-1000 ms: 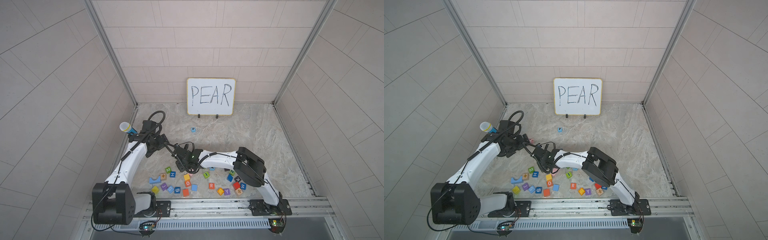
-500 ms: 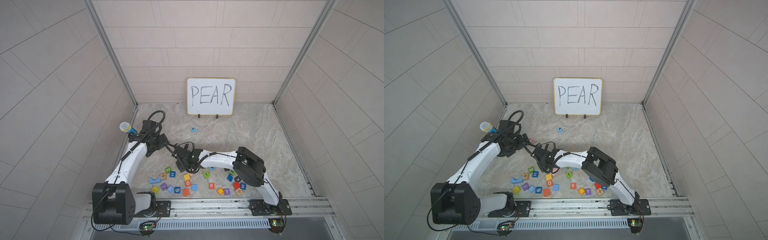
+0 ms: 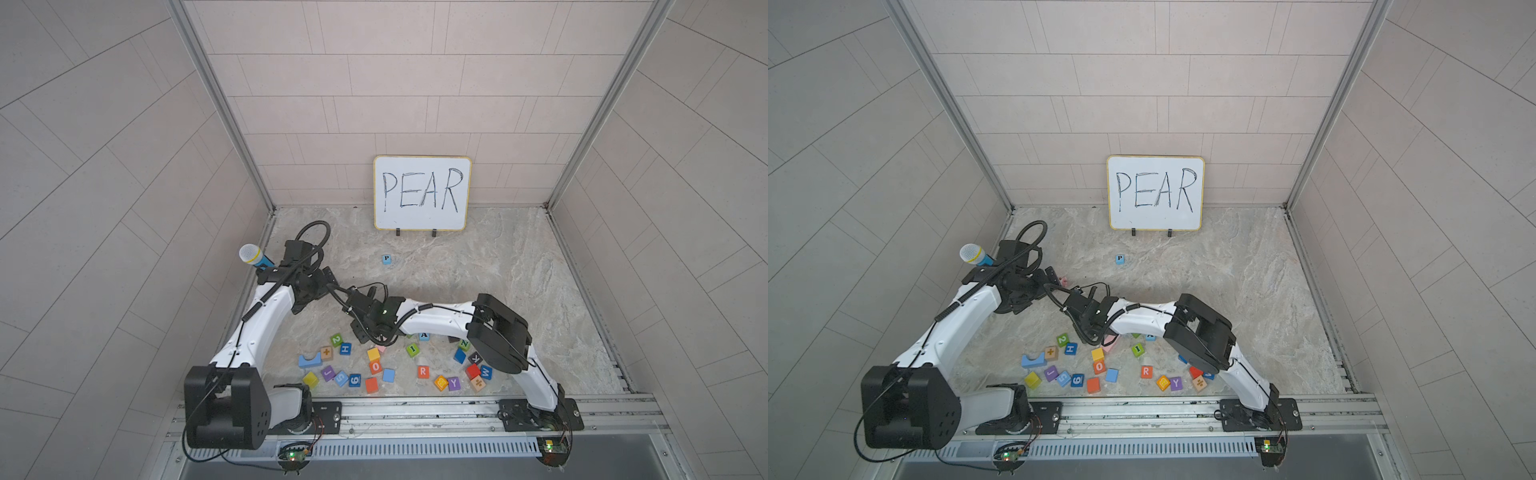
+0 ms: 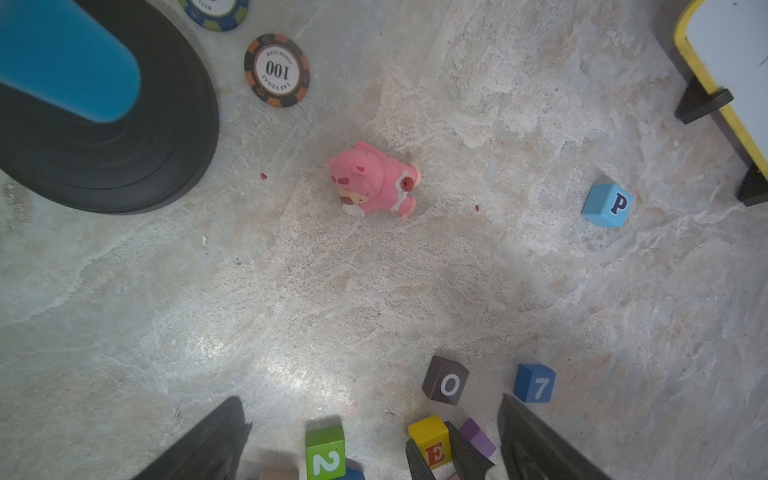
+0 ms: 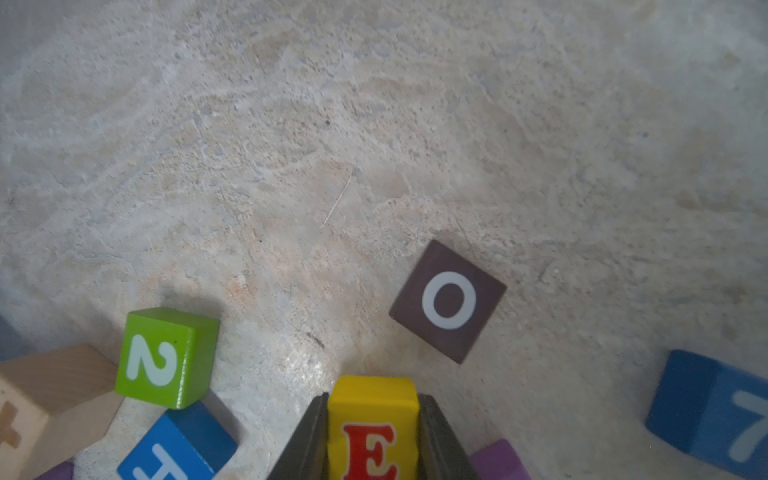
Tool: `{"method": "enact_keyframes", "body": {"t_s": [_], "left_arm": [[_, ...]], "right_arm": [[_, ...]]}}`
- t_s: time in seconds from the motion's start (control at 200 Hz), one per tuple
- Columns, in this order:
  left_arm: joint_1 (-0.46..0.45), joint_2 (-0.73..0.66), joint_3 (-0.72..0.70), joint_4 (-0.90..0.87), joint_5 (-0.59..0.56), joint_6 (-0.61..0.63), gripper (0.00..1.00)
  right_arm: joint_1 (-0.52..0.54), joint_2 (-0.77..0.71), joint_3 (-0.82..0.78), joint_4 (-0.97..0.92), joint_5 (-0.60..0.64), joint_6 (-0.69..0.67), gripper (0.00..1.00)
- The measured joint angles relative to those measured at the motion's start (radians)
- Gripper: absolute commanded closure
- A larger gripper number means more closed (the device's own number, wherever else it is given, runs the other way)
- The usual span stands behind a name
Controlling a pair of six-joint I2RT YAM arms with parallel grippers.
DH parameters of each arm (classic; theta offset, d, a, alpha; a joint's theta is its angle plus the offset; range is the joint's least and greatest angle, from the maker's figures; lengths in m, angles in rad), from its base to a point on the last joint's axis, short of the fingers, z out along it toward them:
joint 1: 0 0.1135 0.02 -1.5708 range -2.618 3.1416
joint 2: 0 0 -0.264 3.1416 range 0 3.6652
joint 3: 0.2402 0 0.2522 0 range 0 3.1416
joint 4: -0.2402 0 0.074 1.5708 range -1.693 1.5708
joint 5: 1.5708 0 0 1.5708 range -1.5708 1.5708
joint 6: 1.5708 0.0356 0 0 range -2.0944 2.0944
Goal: Spell the uppercase word “pear” with letter blocks
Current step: Pick up the letter block from the center of the board.
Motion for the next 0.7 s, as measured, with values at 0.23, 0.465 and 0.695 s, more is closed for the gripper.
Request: {"method": "enact_keyframes", "body": {"t_s": [0.23,0.465,0.695], "left_arm": [[0.0,-0.002,0.004,0.005,0.013,-0.001,0.02],[0.0,-0.002,0.019,0.029,0.066,-0.016,0.04],[-0.032,0.046,0.061,0.085,0.108,-0.044,0.04]], "right_arm": [[-0.017,-0.013,0.015,-0.015,0.006,-0.004,0.67],[-0.093,-0.074,0.015,-0.021,0.021,-0.011,0.67],[-0.2,-0.097,0.018,-0.018,0.03,-0.016,0.67]]}}
